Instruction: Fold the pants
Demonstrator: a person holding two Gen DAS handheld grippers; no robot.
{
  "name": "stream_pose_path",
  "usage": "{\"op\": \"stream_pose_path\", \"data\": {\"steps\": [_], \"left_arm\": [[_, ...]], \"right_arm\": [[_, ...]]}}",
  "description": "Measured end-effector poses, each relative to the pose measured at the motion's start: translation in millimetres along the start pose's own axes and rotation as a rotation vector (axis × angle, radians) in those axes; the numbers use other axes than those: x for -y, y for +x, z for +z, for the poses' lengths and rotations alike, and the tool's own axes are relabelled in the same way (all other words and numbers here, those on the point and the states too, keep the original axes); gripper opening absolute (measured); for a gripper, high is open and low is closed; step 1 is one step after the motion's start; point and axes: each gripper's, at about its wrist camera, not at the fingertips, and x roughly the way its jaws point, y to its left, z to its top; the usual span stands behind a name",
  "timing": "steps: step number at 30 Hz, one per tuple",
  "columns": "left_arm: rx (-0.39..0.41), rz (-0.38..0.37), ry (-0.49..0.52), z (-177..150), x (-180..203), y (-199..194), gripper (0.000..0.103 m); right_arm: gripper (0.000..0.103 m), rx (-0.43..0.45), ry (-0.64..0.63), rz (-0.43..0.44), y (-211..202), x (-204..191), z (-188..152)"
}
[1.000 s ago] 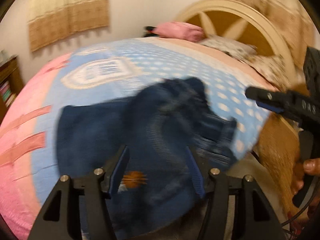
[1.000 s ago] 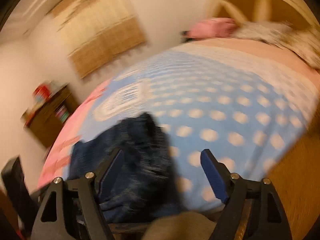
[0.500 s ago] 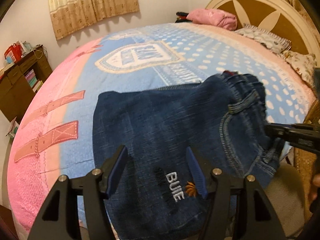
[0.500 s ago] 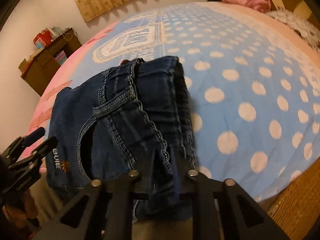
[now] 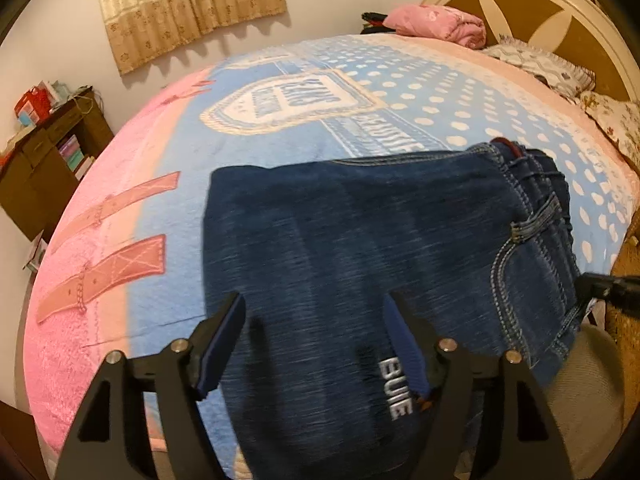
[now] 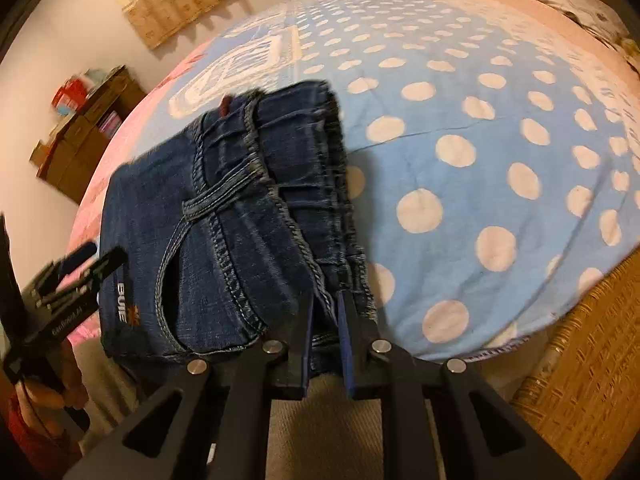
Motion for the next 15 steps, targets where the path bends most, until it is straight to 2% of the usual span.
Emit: {"op": "stream_pose_path", "data": {"steps": [1,4,7,10,11,13,15], "left_arm": [[0.005,0.005,-0.008,-1,-4,-1,0.075],[0.005,0.02,-0.033,0,-15,0,0.078],[-0.003,0.026,-0.061,8,-24,5,0.078],[-0.003,0.028,-0.056,22,-24,9,0.08],[0.001,0.031,-0.048,26,-23,11,0.081],[0.02,0.054,-0.027,37,-19,17,0.09],[0.022,0.097,-0.009,47,-18,28,0.091]], "right_arm": [[0.013,0.026,0.008,-0.011,-7,0,1],[0.013,0.179,-0.047,-0.062,-34,-14,8],[0.013,0.259,-0.166,-0.045,-43,-45,27],[0.017,0.27,-0.257,-0.018,-30,-73,50],[0.021,0.266,-0.285,-0.007,-22,-81,58],[0.029,0.248,-0.326,0.01,-2,-93,71],[0.029,0.199,-0.349,-0.037,29,-95,80]]}}
